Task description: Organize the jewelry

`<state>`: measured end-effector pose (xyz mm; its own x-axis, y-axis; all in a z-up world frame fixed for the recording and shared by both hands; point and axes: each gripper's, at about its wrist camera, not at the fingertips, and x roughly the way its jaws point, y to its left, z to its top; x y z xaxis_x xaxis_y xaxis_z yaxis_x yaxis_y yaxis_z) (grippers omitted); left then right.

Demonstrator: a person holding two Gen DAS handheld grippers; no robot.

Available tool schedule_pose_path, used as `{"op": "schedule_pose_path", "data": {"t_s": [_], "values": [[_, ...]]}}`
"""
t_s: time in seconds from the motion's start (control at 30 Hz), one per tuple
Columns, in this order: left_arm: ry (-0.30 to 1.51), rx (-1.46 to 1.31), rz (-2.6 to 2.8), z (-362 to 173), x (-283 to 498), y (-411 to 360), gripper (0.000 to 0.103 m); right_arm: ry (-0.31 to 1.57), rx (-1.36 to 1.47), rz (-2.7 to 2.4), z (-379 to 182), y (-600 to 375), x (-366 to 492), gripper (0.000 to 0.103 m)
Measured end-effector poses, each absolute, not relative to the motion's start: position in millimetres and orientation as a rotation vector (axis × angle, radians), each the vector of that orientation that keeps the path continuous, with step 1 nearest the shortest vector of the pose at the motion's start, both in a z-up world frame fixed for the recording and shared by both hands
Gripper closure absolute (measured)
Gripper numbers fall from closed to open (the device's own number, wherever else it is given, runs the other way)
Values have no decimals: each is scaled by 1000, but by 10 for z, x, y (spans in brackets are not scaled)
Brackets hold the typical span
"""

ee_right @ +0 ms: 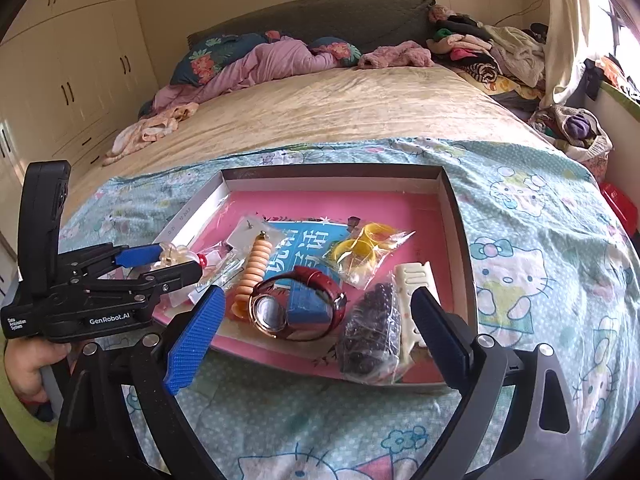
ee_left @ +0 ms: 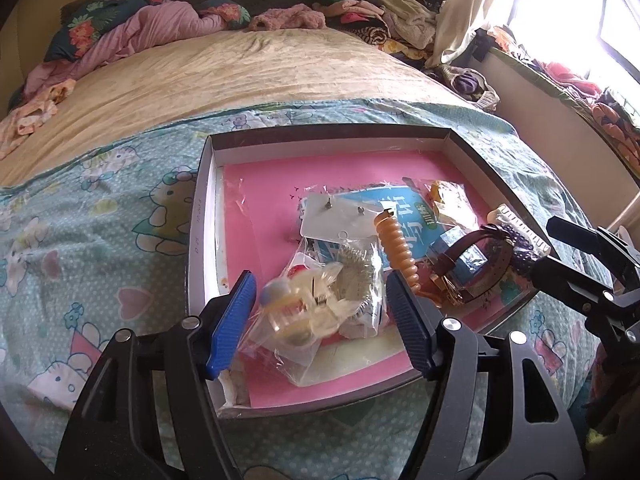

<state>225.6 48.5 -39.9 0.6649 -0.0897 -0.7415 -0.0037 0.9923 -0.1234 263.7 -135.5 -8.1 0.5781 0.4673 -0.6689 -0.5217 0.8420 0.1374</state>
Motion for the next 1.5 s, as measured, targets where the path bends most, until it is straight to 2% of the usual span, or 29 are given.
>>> {"op": "schedule_pose_path", "data": {"t_s": [0.1,0.17,0.3,0.47,0.8,1.5], "values": [[839,-118,-48,-359,2224,475,42,754,-68,572,-48,-1407,2577,7],[830,-119,-48,-311,2189,468,33,747,-60,569,-24,-1445,2540,7],[810,-121,-47,-205,2113,452,25,725,-44,565,77,-1532,2432,5],[789,-124,-46,-67,1983,422,10,692,-28,564,229,-1629,2280,5],[758,-157,-12,81,1602,338,10,641,-31,576,402,-1812,1878,5],[719,-155,7,30,899,237,10,676,-51,585,215,-1944,1435,5]]}}
